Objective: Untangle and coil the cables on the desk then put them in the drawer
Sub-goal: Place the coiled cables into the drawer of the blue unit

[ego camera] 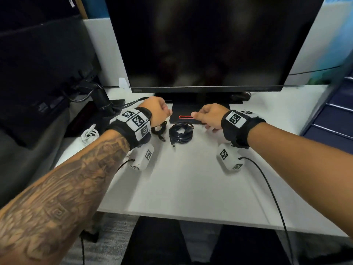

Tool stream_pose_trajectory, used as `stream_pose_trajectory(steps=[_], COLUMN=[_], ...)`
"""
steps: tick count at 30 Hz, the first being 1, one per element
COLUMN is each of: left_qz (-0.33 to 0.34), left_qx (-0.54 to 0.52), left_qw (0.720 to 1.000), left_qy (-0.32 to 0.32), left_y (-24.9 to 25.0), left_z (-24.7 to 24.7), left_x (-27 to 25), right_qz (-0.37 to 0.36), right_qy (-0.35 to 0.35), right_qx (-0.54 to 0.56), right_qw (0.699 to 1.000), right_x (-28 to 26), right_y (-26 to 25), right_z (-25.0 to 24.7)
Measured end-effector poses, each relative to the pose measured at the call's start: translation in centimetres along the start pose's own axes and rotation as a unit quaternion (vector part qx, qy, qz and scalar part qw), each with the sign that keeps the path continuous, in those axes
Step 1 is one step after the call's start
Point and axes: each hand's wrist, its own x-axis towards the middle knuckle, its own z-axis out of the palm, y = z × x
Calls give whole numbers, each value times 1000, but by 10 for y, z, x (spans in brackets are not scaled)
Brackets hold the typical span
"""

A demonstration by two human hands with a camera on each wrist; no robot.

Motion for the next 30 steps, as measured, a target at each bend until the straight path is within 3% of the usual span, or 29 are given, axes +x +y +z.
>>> stream_pose_trajectory(steps=[6,18,24,30], left_qz=[128,364,414,450], left_qx=[-29,-65,-35,66], left_qw=[991,929,909,891], left_qy=[23,5,15,9], left_y=[65,261,331,371], left_z=[-10,34,61,81], left_x=[-10,-55,-62,-51], right_qz=[-44,53,136,174], right_qy=[87,243,304,293], right_qx=[-134,-240,-276,-293], right_qw=[986,938,902,893], right_x=[-47,-182,-216,-219], right_y=[11,96,127,144], right_z=[-51,-172,-219,-228])
